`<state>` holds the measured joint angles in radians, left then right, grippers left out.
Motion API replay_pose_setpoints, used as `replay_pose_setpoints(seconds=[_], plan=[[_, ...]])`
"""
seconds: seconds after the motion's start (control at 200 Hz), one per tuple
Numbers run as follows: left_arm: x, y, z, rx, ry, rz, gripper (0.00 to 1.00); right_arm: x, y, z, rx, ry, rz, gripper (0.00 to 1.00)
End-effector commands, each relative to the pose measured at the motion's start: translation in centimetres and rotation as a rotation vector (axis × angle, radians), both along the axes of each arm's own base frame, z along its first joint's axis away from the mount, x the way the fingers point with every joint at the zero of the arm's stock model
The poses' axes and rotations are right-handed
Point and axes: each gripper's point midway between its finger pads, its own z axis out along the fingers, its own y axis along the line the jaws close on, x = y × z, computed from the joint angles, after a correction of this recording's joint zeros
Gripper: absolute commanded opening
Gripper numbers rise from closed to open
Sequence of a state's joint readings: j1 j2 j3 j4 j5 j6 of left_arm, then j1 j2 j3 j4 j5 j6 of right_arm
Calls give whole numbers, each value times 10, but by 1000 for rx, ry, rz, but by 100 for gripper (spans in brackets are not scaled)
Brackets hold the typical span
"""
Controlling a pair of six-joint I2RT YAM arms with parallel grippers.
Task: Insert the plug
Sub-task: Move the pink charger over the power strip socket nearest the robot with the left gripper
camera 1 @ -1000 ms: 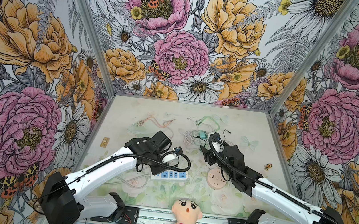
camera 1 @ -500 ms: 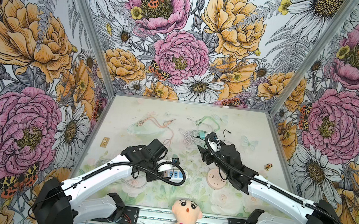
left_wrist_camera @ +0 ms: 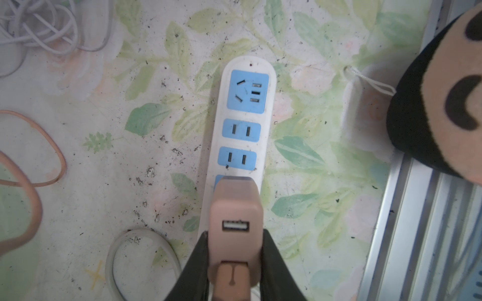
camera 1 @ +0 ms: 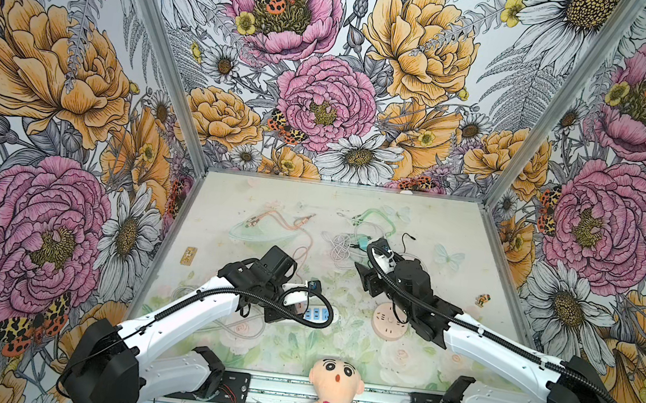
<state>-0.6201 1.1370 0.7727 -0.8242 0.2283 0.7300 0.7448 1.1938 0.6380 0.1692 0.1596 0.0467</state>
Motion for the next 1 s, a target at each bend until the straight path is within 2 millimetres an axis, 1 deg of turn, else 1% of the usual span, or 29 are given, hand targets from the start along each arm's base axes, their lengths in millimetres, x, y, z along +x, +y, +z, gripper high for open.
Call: replay_pose_setpoints(seconds=[0.0, 0.185, 0.475, 0.661, 0.831, 0.996], plan=[[4, -6, 7, -45, -24, -37, 0, 4, 5, 13, 44, -6, -3, 68], [-2, 1, -4, -2, 3, -52, 0, 5, 4, 9, 32, -3, -5, 68], [-4, 1, -23, 57, 50, -90, 0, 6, 6, 4, 31, 7, -3, 68], [-5, 2, -24, 57, 53, -89, 0, 7, 6, 4, 26, 2, -5, 68], [-12, 3, -30, 69, 67, -102, 0, 7, 6, 4, 28, 2, -5, 68], [-13, 2, -39, 105, 97, -126, 0, 7, 7, 2, 30, 8, -4, 68]])
